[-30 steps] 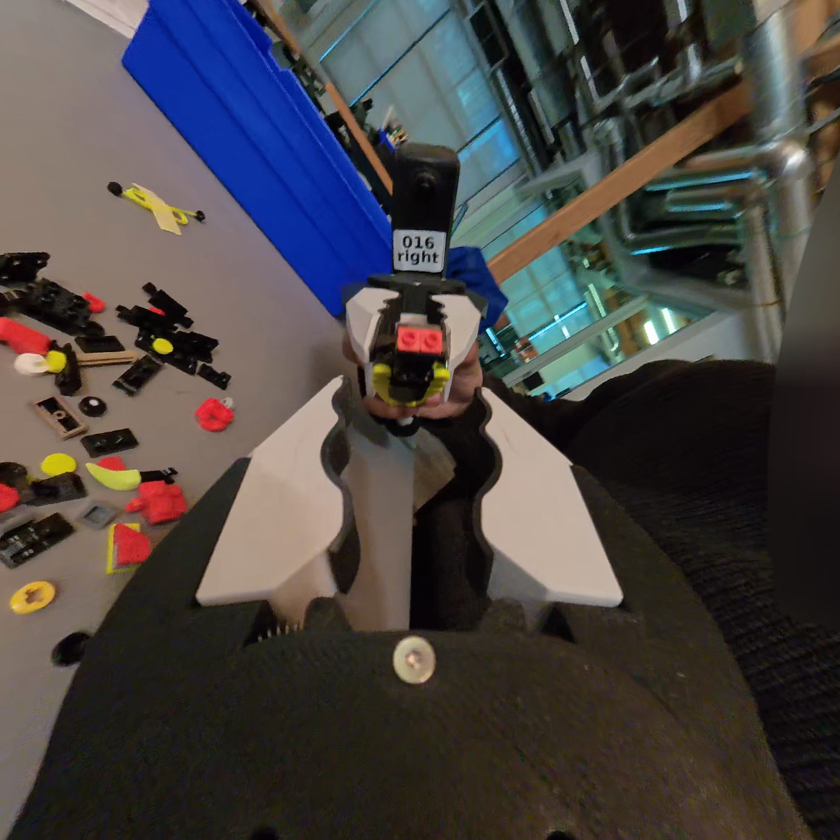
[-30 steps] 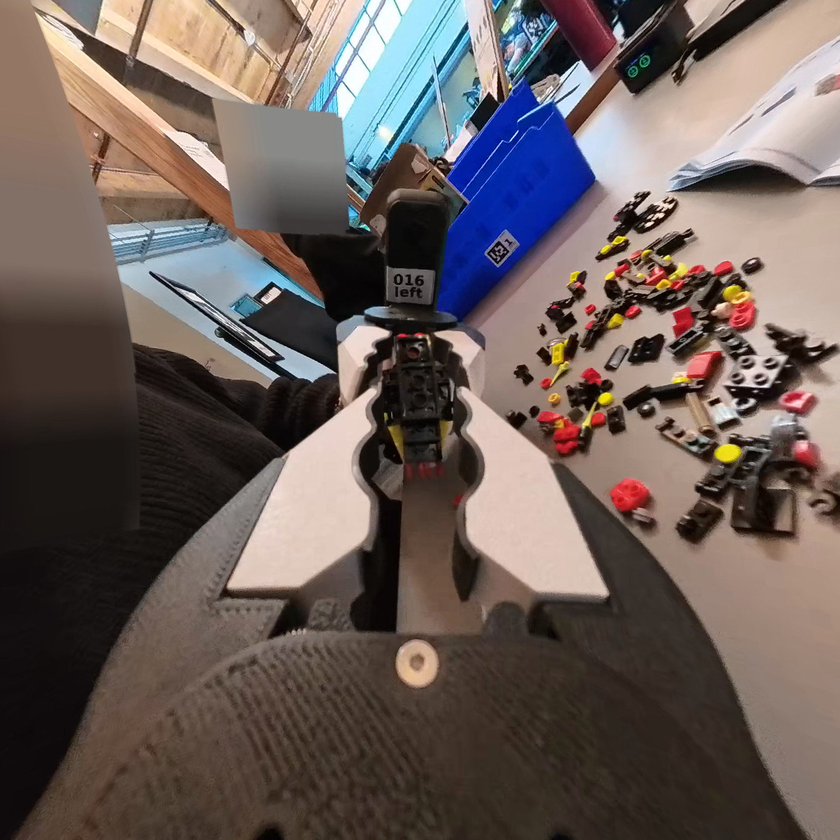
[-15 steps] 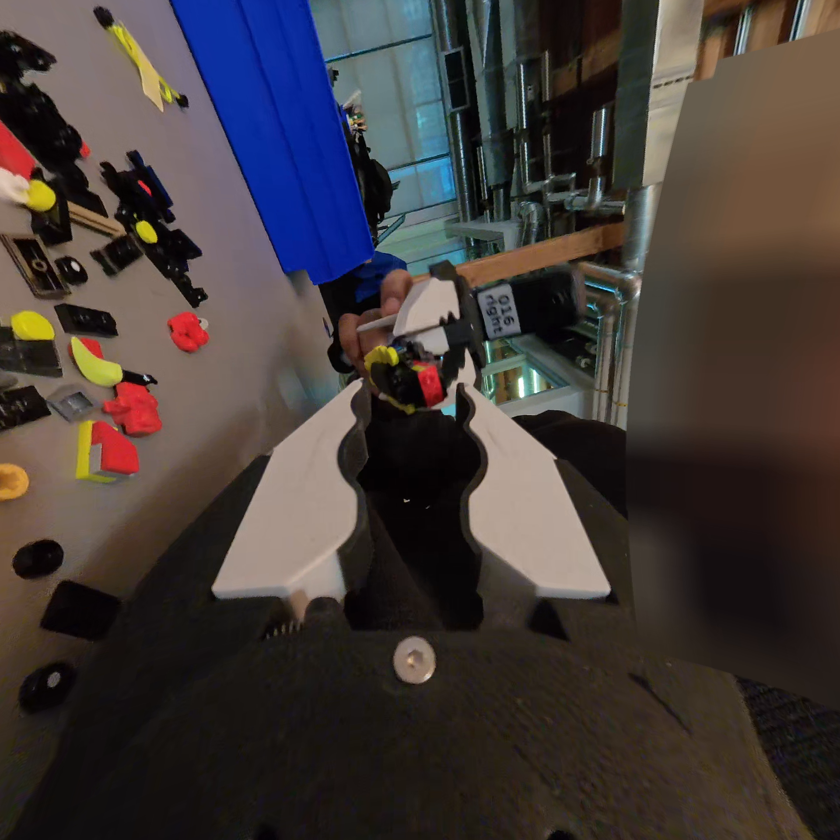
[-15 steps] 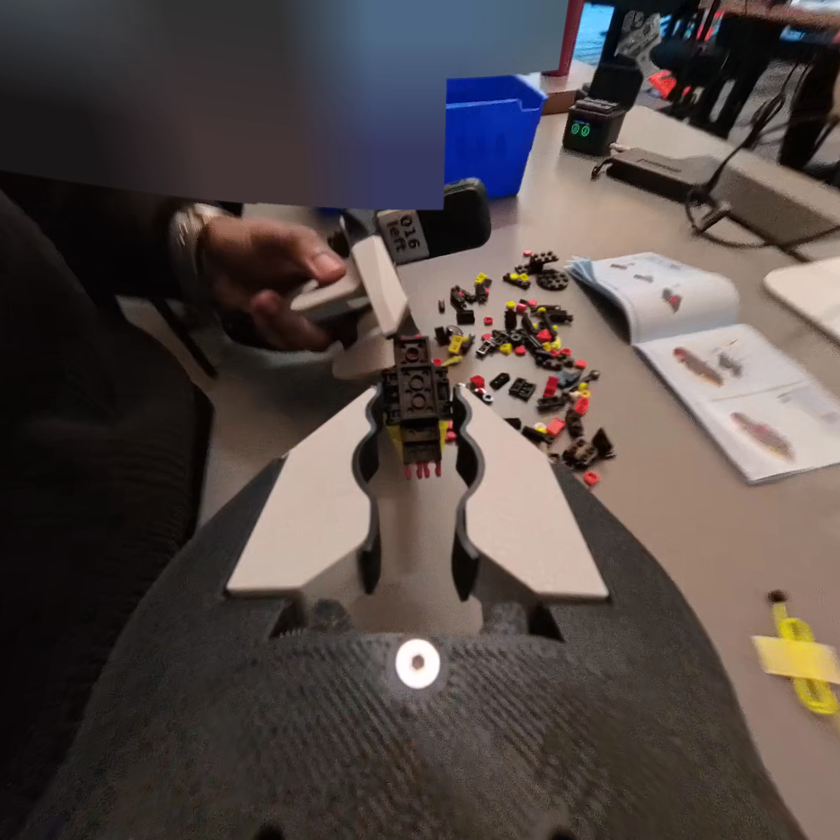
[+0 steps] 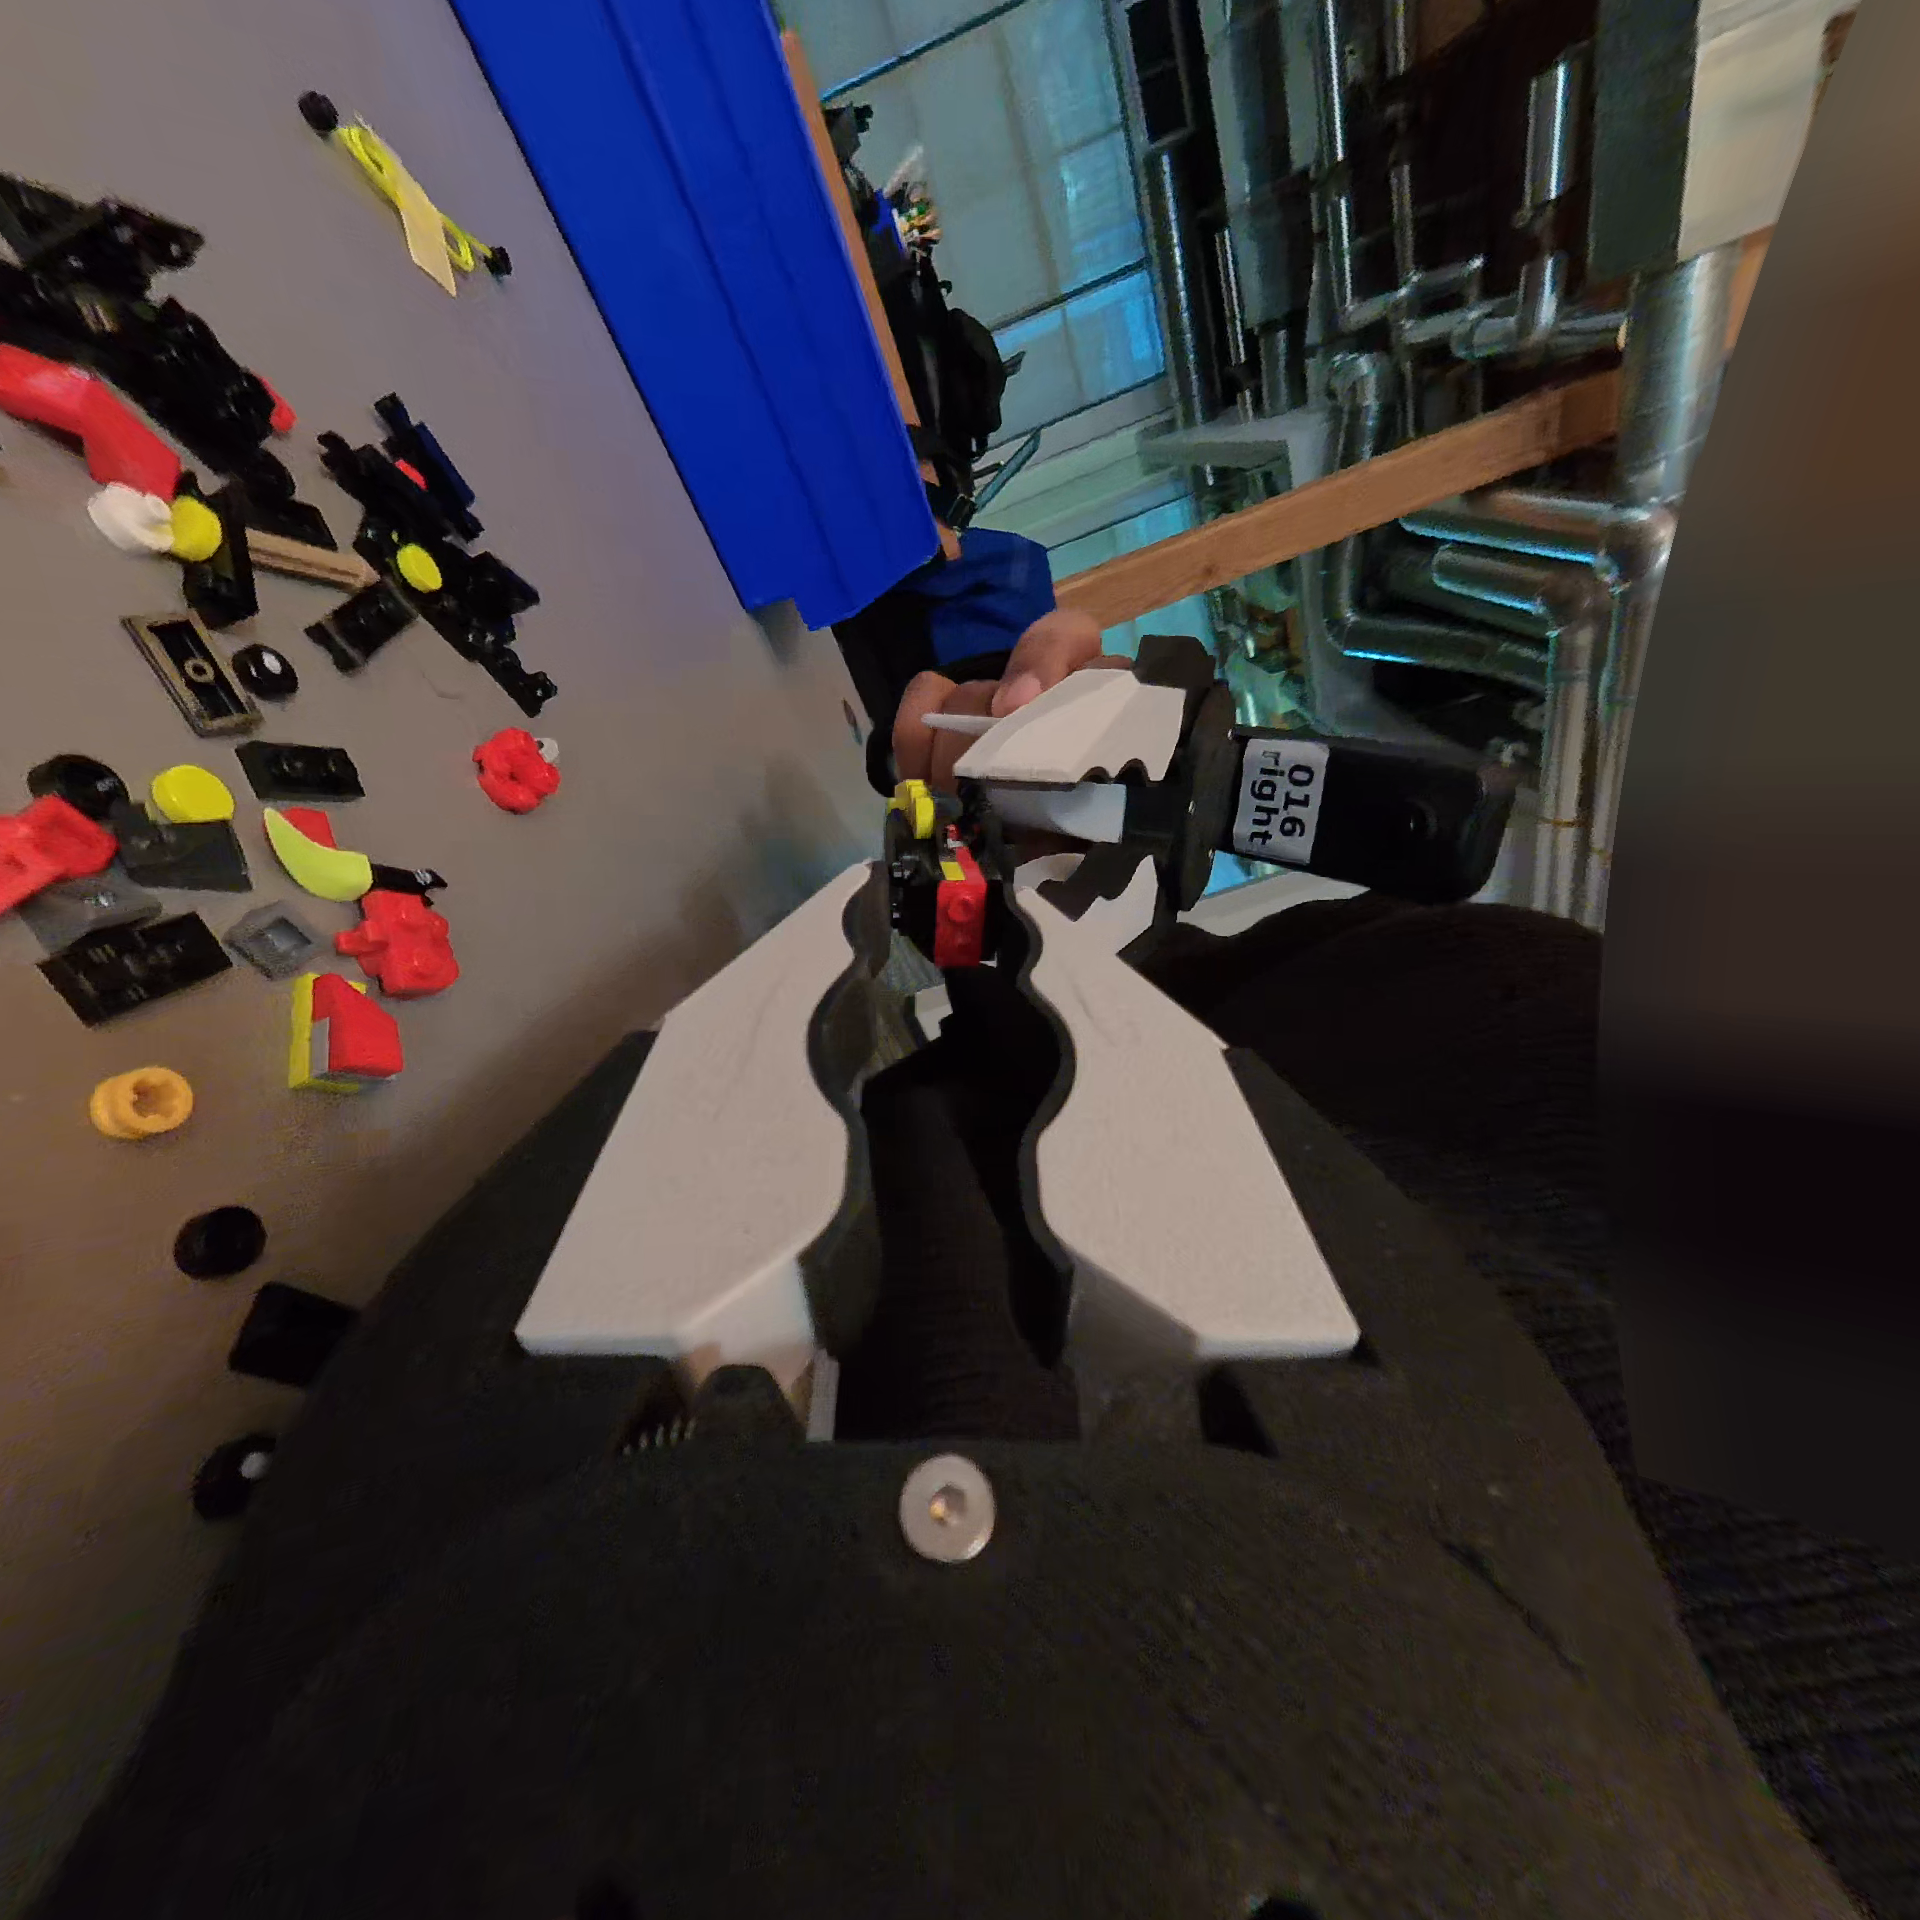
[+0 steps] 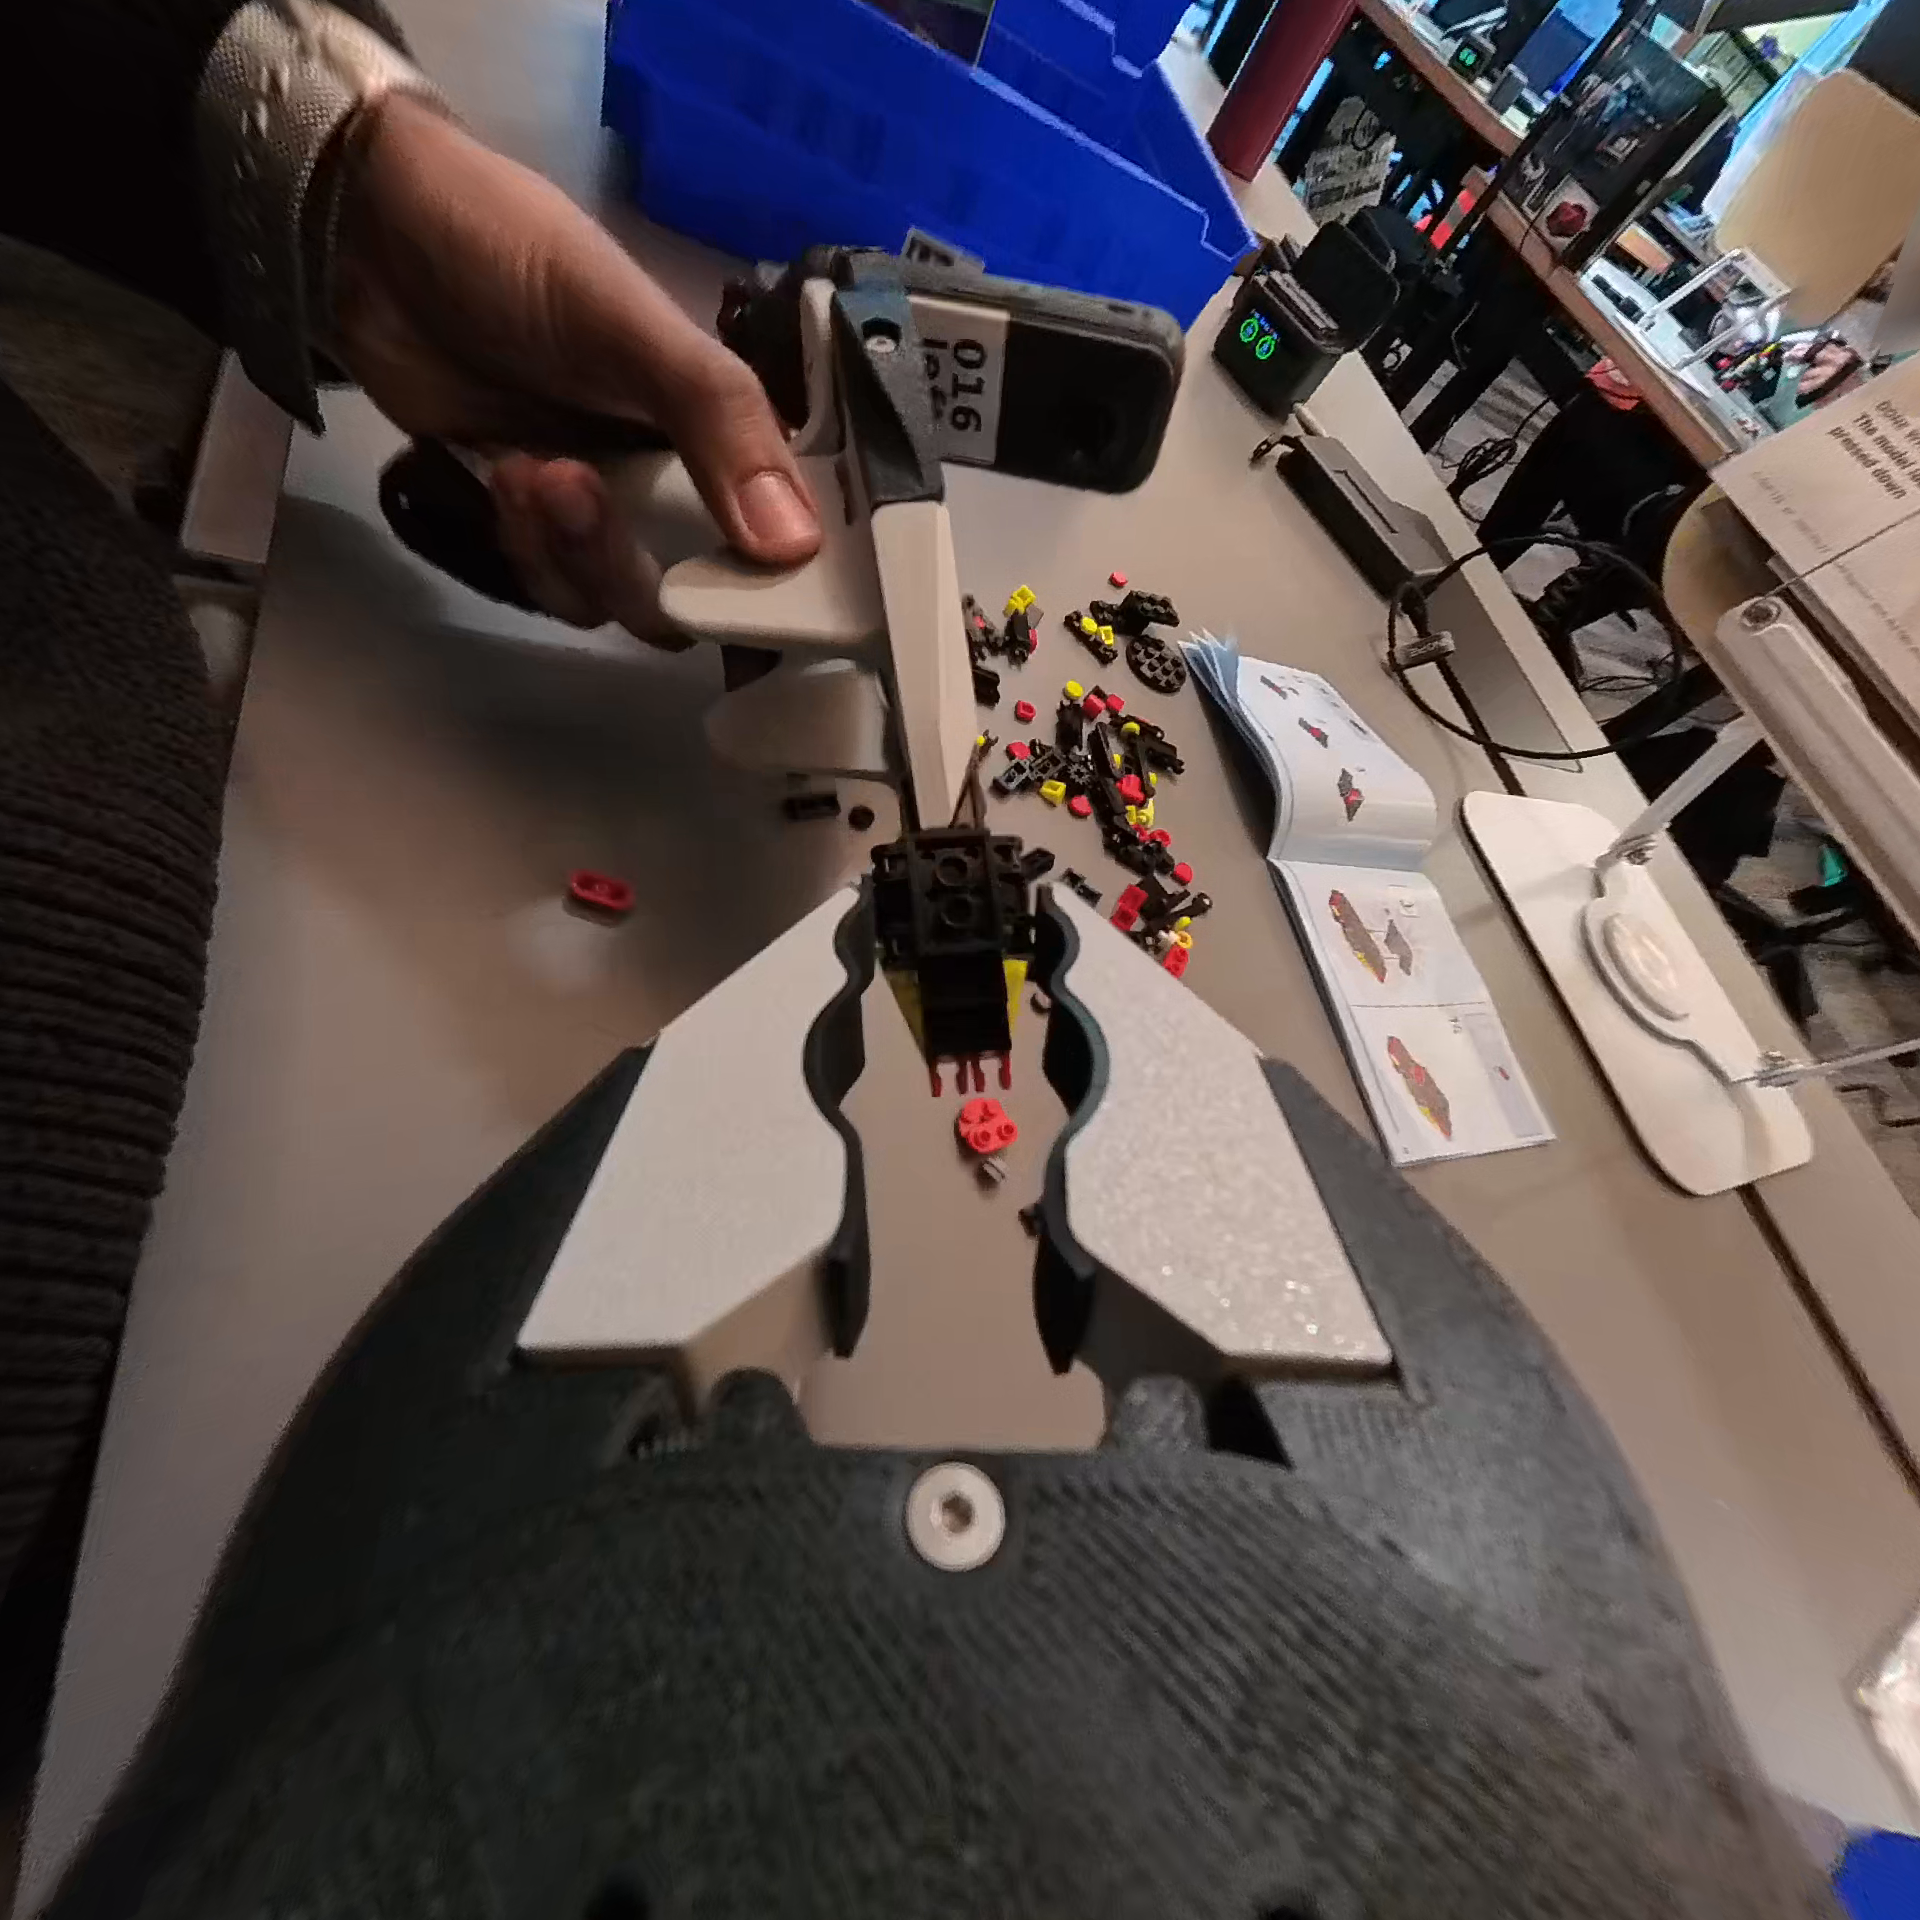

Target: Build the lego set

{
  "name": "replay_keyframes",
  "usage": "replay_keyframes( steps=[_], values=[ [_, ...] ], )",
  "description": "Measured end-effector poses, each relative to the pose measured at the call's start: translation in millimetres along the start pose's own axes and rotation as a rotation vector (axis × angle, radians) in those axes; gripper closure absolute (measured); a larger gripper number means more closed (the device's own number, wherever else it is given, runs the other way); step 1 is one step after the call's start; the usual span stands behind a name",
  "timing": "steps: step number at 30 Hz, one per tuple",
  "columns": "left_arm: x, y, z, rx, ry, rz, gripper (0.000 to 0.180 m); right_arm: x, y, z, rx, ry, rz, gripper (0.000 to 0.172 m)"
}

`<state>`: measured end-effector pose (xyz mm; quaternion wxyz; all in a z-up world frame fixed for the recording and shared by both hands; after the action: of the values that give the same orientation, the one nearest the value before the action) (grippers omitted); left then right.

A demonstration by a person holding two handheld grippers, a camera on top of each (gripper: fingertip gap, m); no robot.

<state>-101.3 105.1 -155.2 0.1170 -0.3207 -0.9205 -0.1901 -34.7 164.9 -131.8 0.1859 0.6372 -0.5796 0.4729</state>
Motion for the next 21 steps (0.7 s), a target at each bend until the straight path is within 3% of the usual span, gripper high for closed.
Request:
replay_keyframes(
  steps=[5,10,21],
  values=[
    [8.0,-1.4,-14.0,0.061,0.226,0.031,0.163,3.3,-5.5,-18.6,0.068,0.322,-0.065,0.135],
    [8.0,2.7,-29.9,0.115,0.468,0.108,0.163,6.5,-14.1,-31.0,0.222,0.625,-0.156,0.141],
    [1.2,10.1,-36.6,0.175,0.648,0.192,0.163,13.4,-17.5,-20.9,0.232,0.504,-0.177,0.15]
  ],
)
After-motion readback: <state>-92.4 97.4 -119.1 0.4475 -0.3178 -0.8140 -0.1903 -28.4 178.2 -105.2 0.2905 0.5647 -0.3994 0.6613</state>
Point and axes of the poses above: each gripper's, where its closed fingertips meet, y out along the fingers, x out of its top, z = x × y across the jaws, the point moved 5 cm from there along -y, back along the fingers, and after that the axes turned 14 degrees about -x, right-handed, at the moved point
